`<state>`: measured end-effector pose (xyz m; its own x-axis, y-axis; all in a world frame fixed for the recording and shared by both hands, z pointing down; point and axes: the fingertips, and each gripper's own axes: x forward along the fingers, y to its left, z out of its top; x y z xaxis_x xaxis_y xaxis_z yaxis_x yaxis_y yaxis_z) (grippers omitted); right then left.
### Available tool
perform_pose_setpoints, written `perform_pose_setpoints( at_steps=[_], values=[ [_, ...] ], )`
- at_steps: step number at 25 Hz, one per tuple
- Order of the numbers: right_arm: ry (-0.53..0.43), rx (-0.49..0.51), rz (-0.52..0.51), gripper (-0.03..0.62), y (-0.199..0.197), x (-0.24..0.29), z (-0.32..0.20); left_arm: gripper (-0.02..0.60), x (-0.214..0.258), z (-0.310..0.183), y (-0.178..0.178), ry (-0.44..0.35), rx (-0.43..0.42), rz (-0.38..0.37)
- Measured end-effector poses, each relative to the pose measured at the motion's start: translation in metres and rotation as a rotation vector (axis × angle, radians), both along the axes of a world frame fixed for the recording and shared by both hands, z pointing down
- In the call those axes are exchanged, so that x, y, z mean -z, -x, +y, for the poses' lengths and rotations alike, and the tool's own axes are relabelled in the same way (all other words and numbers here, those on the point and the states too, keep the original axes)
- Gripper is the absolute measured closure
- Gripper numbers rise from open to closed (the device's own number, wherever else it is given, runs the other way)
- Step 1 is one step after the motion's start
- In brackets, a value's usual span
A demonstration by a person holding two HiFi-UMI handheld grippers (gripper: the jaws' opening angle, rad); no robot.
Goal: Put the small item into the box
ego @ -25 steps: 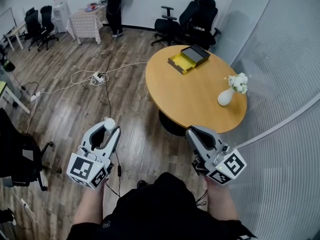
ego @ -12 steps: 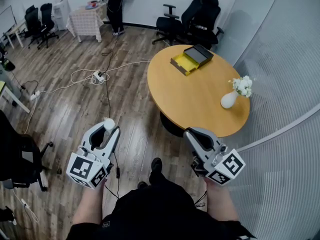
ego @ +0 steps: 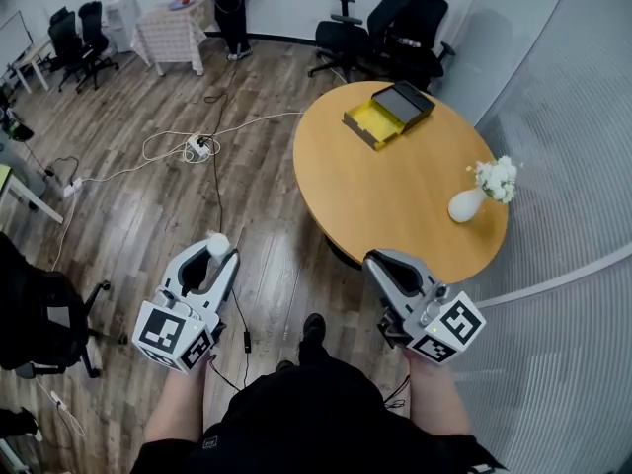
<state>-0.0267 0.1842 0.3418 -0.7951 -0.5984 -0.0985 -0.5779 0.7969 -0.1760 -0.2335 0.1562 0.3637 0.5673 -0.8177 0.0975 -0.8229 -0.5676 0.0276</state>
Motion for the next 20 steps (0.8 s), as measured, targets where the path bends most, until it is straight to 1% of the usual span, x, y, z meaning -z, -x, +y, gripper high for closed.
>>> perform_pose_setpoints(
  at_steps=[6, 14, 17, 20],
  values=[
    [0.012, 0.010, -0.016, 0.554, -0.013, -0.002, -0.051, 0.443, 0.002, -0.050, -0.013, 0.009, 0.004, -0.013],
    [-0.004, 0.012, -0.050, 0.554, -0.053, 0.007, -0.106, 0.443, 0.019, -0.105, -0.051, -0.009, 0.002, -0.023],
    [-0.015, 0.008, -0.065, 0.554, -0.070, 0.011, -0.122, 0.443, 0.027, -0.121, -0.065, -0.024, 0.003, -0.031],
    [-0.032, 0.009, -0.072, 0.554, -0.085, 0.016, -0.133, 0.443, 0.037, -0.134, -0.071, -0.051, 0.025, -0.036]
  ],
)
